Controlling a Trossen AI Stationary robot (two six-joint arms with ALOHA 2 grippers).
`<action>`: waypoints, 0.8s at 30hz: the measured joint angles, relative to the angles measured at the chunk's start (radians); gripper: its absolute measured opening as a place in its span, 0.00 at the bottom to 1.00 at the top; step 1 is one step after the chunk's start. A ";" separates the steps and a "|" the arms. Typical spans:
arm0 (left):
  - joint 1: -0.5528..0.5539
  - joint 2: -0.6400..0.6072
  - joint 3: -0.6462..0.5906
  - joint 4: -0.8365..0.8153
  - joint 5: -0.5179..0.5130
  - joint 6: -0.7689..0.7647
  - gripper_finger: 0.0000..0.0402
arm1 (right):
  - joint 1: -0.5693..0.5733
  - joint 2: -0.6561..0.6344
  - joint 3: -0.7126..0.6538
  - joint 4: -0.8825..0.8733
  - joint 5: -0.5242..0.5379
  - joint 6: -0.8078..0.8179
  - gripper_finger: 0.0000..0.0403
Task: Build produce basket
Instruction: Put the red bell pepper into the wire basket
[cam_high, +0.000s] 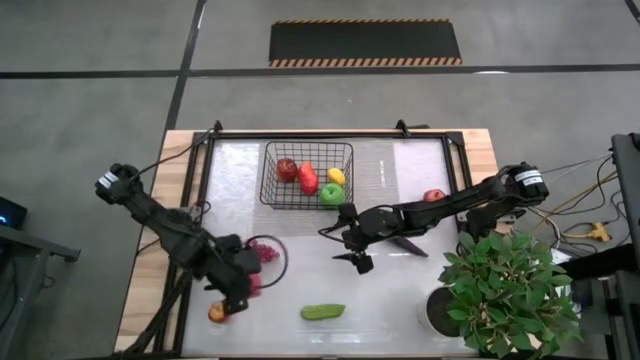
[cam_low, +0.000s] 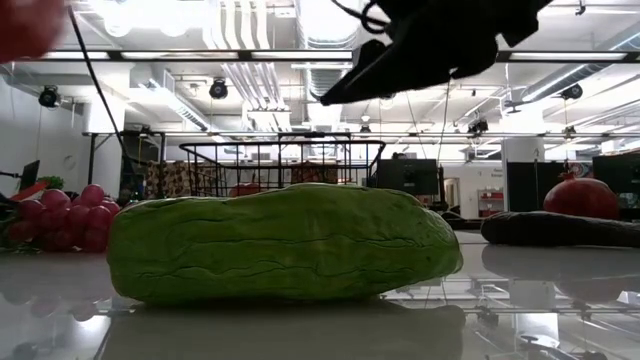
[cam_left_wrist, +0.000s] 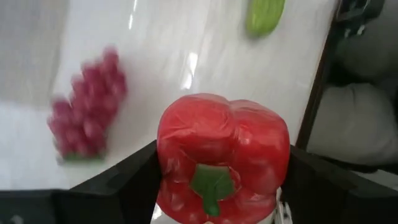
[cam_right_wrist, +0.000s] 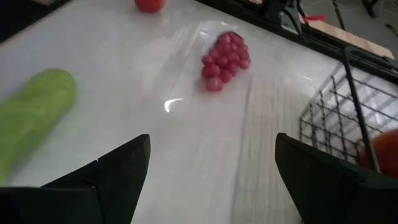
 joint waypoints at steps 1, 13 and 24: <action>0.020 0.010 0.023 -0.001 -0.007 0.034 0.66 | -0.006 0.000 -0.004 0.001 0.002 -0.003 0.81; 0.271 0.053 0.139 -0.017 -0.011 0.412 0.65 | -0.046 -0.077 -0.095 0.072 -0.099 -0.032 0.81; 0.604 0.055 0.141 0.021 -0.019 0.793 0.65 | -0.053 -0.240 -0.192 0.071 -0.097 0.000 0.81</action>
